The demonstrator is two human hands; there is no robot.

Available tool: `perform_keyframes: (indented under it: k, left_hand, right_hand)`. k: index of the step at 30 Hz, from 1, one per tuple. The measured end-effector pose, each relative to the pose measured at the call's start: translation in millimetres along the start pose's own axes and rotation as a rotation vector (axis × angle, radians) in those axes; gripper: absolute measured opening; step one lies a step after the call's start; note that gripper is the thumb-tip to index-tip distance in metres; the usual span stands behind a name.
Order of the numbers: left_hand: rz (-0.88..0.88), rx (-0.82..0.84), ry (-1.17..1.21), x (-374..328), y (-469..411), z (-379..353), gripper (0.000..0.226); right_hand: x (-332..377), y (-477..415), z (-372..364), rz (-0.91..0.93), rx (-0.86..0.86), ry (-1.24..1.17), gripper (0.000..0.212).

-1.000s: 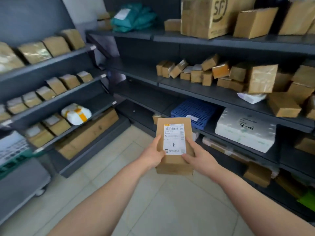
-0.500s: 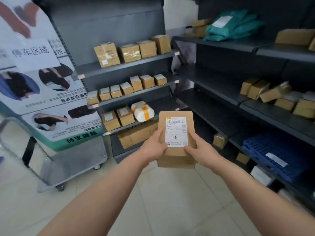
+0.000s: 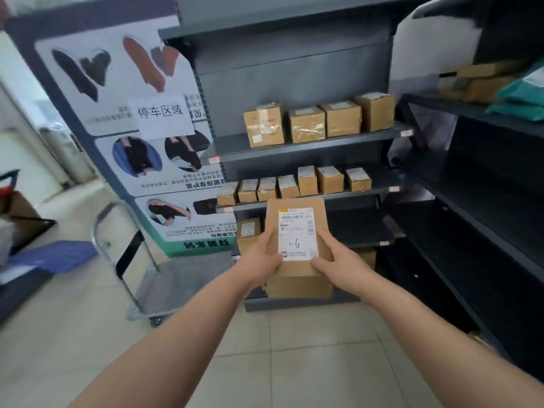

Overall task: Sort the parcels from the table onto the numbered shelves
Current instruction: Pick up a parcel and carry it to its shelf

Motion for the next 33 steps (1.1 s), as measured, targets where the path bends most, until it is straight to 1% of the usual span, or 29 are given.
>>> perform_keyframes:
  k: [4,8,13,23,28,33]
  left_hand:
    - [0.051,-0.075,-0.011,6.4,-40.7,14.9,0.072]
    - [0.079,-0.131,0.021,17.0,-82.2,34.9,0.071]
    - [0.028,-0.176,0.027,28.9,-154.2,67.9,0.070]
    - [-0.075,-0.201,0.050,33.1,-329.4,154.4,0.069]
    - [-0.114,-0.211,0.034,17.3,-402.3,181.3,0.069]
    - [-0.162,-0.283,0.126,-13.2,-474.8,195.0,0.068]
  right_hand:
    - [18.8,-44.7,-22.6,0.054,0.078,-0.042,0.069]
    - [40.9,-89.6,-48.9,0.104,0.104,-0.025,0.069]
    - [80.3,-154.2,-88.5,0.163,0.080,-0.044,0.070]
    - [175.9,-302.8,-156.7,0.181,-0.011,-0.116,0.071]
    - [212.2,-368.2,-168.0,0.178,-0.040,-0.166,0.071]
    - [244.4,-449.9,-166.0,0.266,-0.082,-0.182,0.067]
Point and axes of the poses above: each hand's wrist, its own y-axis away from the middle knuckle, its own z-axis out of the back of the hand, x = y × z, the point moved 2 cm from there along -y, towards the middle knuckle, and after that the axes turned 15 degrees about -x, right-handed, at the moved point
